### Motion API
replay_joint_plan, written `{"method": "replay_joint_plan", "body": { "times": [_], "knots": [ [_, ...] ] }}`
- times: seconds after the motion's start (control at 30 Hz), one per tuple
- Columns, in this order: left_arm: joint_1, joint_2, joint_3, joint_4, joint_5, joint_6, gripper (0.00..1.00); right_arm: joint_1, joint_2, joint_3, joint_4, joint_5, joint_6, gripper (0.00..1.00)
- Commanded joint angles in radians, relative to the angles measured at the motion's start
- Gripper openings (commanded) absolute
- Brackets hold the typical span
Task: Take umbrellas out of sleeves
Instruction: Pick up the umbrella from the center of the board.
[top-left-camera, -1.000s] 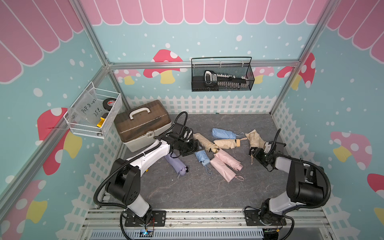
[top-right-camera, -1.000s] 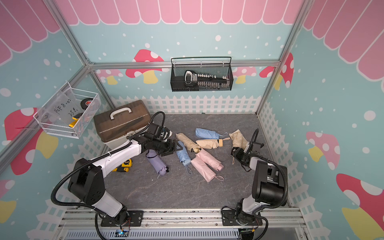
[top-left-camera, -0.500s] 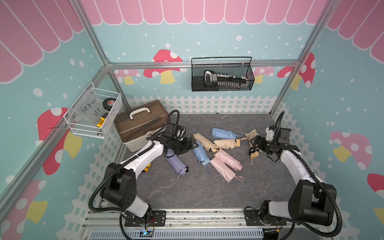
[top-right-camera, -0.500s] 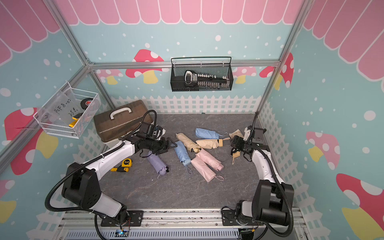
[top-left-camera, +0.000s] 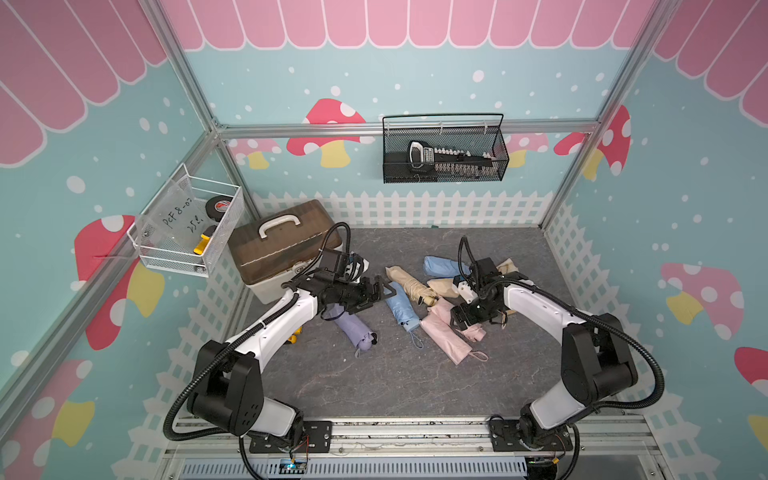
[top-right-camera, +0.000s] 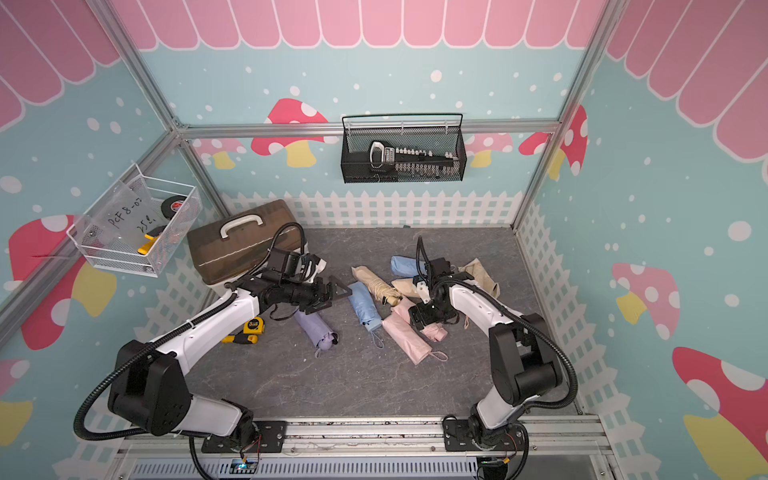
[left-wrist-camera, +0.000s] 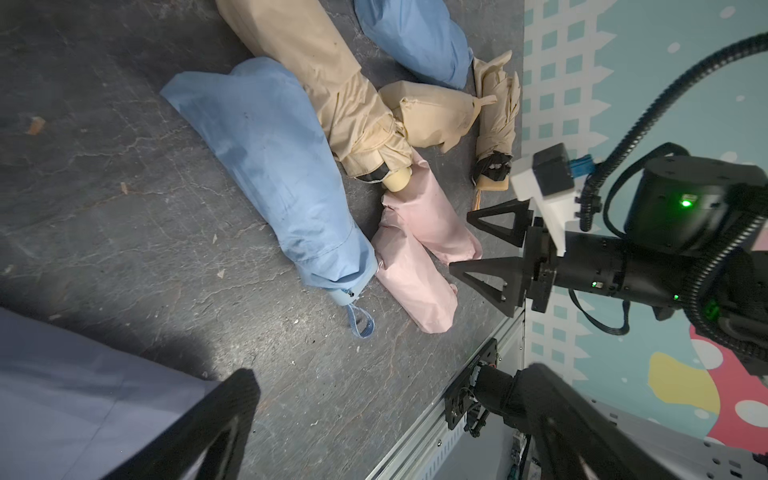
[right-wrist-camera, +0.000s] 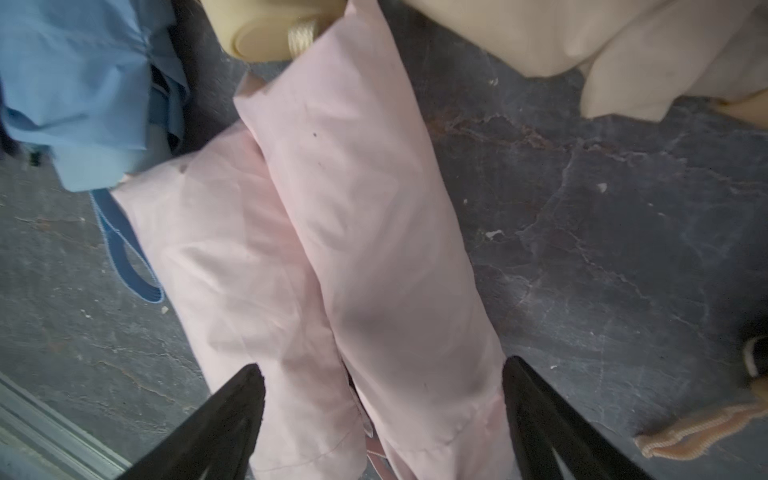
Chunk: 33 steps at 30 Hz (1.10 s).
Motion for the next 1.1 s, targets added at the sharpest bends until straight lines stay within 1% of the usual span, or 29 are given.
{"method": "replay_joint_plan", "body": {
  "times": [0.0,0.1,0.23,0.4,0.57,0.63,0.7,0.83,0.93,1.07],
  "knots": [
    [0.012,-0.035,-0.034,0.024,0.021,0.001,0.99,0.025,0.039,0.039,-0.025,0.091,-0.072,0.88],
    [0.021,-0.051,-0.052,0.027,0.021,-0.004,0.98,0.039,0.082,0.056,-0.019,0.133,-0.073,0.87],
    [0.037,-0.062,-0.06,0.027,0.023,-0.008,0.99,0.041,0.1,0.059,0.007,0.168,-0.065,0.84],
    [0.049,-0.062,-0.059,0.028,0.029,-0.01,0.98,0.04,0.135,0.062,0.022,0.178,-0.068,0.78],
    [0.052,-0.059,-0.063,0.026,0.026,-0.009,0.98,0.04,0.154,0.054,0.051,0.169,-0.062,0.69],
    [0.054,-0.06,-0.067,0.027,0.03,-0.008,0.97,0.041,0.163,0.051,0.055,0.168,-0.063,0.67],
    [0.056,-0.06,-0.071,0.027,0.032,-0.008,0.97,0.043,0.171,0.05,0.06,0.164,-0.064,0.62],
    [0.064,-0.073,-0.087,0.027,0.033,-0.008,0.97,0.05,0.171,0.044,0.066,0.163,-0.071,0.45],
    [0.074,-0.088,-0.1,0.027,0.035,-0.008,0.96,0.053,0.158,0.039,0.062,0.154,-0.073,0.37],
    [0.084,-0.099,-0.108,0.027,0.04,-0.004,0.96,0.054,0.119,0.039,0.038,0.14,-0.071,0.31]
  ]
}}
